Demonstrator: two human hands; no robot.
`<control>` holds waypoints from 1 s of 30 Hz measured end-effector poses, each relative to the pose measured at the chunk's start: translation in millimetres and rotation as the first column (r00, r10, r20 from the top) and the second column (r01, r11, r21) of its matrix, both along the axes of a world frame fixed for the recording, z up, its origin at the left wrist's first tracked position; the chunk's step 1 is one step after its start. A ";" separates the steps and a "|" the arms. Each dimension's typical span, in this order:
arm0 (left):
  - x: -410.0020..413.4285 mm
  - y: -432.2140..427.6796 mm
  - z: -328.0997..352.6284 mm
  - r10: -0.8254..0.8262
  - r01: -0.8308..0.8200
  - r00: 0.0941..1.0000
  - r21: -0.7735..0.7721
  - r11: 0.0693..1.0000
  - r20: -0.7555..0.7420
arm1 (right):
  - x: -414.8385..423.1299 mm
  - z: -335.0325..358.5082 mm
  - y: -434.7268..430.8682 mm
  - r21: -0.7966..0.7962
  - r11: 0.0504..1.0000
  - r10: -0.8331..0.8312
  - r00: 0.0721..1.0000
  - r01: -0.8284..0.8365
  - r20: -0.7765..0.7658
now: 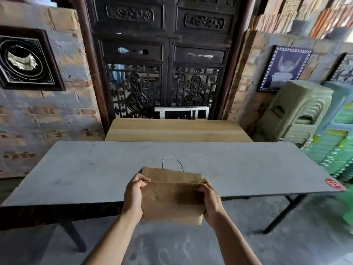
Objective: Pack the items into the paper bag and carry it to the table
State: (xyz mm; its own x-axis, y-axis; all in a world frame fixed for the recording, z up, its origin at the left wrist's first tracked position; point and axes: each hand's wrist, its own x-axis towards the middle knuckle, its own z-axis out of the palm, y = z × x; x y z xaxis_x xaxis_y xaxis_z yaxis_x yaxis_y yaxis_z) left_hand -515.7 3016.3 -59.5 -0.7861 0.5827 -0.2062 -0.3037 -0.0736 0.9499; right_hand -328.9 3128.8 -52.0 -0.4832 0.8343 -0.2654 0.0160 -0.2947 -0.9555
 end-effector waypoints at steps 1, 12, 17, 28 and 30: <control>-10.6 24.4 -5.3 0.019 -0.019 1.000 -0.018 1.000 -0.003 | -12.3 -8.6 28.8 -0.014 1.000 0.026 1.000 -0.026 0.004; -95.3 223.4 -61.2 0.151 -0.139 0.984 -0.123 0.983 0.096 | -107.0 -75.8 257.8 -0.192 0.968 0.184 0.976 -0.159 0.120; -121.1 272.5 -105.1 0.133 -0.108 0.982 -0.182 0.977 0.132 | -133.1 -113.4 307.2 -0.244 0.963 0.162 0.973 -0.118 0.167; -137.1 268.0 -153.9 -0.181 0.141 0.981 -0.397 0.907 -0.065 | -136.0 -147.5 323.1 -0.125 0.983 0.176 0.902 -0.137 0.395; -147.1 256.7 -149.2 -0.306 0.201 0.942 -0.501 0.842 -0.136 | -131.1 -132.1 315.8 -0.105 0.973 0.232 0.828 -0.208 0.511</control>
